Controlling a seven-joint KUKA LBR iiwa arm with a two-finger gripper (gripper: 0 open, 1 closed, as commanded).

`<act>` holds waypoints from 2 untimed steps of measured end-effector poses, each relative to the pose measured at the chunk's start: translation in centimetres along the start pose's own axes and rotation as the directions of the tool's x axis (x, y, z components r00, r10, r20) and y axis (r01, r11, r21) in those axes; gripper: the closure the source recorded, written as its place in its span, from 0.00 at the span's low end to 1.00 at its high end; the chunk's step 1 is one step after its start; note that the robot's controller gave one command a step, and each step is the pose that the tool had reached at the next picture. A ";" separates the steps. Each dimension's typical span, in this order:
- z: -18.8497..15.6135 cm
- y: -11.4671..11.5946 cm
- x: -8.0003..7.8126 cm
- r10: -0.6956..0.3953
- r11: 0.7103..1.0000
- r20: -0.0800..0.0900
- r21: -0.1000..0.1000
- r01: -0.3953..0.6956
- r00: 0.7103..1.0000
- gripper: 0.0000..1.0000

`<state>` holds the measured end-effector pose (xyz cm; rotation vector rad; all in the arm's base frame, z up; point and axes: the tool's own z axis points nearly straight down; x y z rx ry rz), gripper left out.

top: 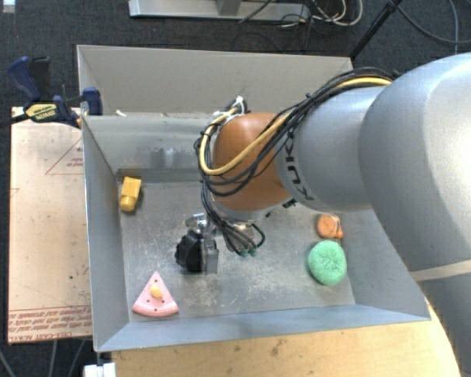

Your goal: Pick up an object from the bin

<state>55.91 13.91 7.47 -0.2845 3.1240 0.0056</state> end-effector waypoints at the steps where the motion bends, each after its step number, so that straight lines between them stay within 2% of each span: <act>1: 0.0 0.0 0.0 0.000 1.000 0.000 0.000 0.000 1.000 1.00; 2: -9.7 -0.7 -1.1 -0.021 1.000 -0.003 0.002 0.021 1.000 1.00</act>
Offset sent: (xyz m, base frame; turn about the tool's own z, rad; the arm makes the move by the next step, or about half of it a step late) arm 0.0115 -0.0056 0.0978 -0.0230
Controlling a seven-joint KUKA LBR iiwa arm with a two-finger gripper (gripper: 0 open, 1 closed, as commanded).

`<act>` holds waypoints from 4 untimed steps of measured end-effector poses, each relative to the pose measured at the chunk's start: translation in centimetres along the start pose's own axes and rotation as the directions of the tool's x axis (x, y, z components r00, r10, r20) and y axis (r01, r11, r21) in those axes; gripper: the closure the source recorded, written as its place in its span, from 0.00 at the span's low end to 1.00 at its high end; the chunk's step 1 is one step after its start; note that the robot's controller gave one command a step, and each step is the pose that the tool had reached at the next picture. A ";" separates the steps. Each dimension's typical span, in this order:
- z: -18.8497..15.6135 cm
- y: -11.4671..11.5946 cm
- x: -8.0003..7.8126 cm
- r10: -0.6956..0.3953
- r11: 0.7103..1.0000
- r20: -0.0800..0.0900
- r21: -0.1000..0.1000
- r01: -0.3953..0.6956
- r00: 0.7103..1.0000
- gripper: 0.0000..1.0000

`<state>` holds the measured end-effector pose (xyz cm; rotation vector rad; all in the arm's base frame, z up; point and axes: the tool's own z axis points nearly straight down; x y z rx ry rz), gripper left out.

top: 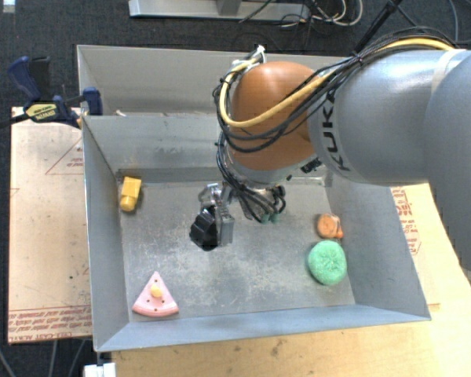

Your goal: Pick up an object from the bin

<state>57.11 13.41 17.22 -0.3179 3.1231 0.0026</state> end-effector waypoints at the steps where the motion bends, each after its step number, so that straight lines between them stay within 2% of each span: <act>1: 0.0 0.0 0.0 0.000 1.000 0.000 0.000 0.000 1.000 1.00; 4: 0.0 0.0 0.0 0.000 1.000 0.000 0.000 0.000 1.000 1.00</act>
Offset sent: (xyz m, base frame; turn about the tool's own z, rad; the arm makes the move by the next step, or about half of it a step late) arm 0.0000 0.0000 0.0000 0.0000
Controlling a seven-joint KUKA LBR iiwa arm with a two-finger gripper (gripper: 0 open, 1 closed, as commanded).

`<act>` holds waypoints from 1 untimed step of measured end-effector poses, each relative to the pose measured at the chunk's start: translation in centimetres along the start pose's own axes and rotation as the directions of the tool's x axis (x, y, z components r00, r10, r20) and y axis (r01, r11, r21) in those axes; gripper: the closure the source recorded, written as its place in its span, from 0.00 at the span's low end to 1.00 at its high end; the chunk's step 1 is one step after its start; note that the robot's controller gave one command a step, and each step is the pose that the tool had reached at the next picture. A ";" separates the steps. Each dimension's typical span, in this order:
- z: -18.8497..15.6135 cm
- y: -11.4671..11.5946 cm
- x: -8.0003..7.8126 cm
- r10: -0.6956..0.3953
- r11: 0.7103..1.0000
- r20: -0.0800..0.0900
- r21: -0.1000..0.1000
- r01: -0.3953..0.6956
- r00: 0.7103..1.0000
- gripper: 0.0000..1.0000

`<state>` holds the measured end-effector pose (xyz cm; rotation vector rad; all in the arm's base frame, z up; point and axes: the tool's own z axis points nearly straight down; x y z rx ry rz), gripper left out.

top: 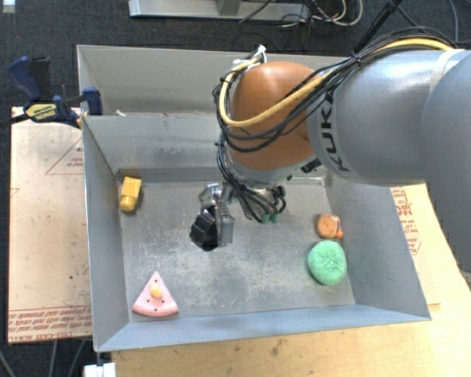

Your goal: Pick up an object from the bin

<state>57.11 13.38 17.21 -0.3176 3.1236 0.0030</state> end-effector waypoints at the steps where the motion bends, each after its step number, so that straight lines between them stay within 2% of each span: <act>1: 0.0 0.0 0.0 0.000 1.000 0.000 0.000 0.000 1.000 1.00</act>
Offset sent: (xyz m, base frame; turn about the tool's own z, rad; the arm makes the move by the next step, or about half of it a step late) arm 0.0000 0.0000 0.0000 0.0000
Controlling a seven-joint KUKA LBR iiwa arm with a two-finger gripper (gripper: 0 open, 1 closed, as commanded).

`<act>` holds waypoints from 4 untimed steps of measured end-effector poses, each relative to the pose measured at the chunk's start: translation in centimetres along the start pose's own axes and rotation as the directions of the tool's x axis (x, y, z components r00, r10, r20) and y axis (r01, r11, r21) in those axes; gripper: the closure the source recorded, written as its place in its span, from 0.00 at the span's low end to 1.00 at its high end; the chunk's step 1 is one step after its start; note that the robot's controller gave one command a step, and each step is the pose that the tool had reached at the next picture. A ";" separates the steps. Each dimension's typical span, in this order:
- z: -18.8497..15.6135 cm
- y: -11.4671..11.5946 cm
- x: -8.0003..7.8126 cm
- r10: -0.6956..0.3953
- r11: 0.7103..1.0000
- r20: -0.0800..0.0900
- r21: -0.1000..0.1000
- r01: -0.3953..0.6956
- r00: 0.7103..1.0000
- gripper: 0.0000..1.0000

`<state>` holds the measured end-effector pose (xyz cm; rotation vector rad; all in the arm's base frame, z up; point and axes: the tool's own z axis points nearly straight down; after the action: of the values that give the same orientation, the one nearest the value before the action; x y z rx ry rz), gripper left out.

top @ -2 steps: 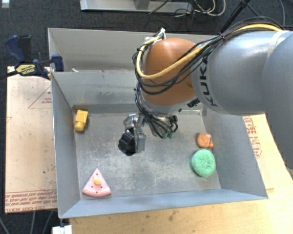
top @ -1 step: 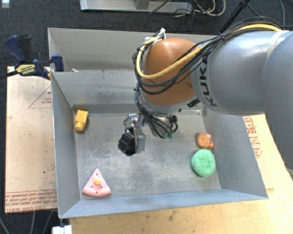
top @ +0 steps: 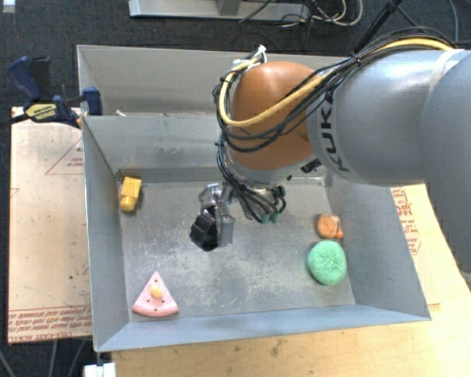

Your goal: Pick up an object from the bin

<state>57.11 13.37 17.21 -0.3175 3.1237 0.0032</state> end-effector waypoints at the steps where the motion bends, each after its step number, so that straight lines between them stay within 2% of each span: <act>1: 0.0 0.0 0.0 0.000 1.000 0.000 0.000 0.000 1.000 1.00; 4: 0.0 0.0 0.0 0.000 1.000 0.000 0.000 0.000 1.000 1.00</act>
Offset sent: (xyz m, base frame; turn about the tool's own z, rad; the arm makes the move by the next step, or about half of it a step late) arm 0.0000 0.0000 0.0000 0.0000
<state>57.12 13.35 17.20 -0.3168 3.1239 0.0034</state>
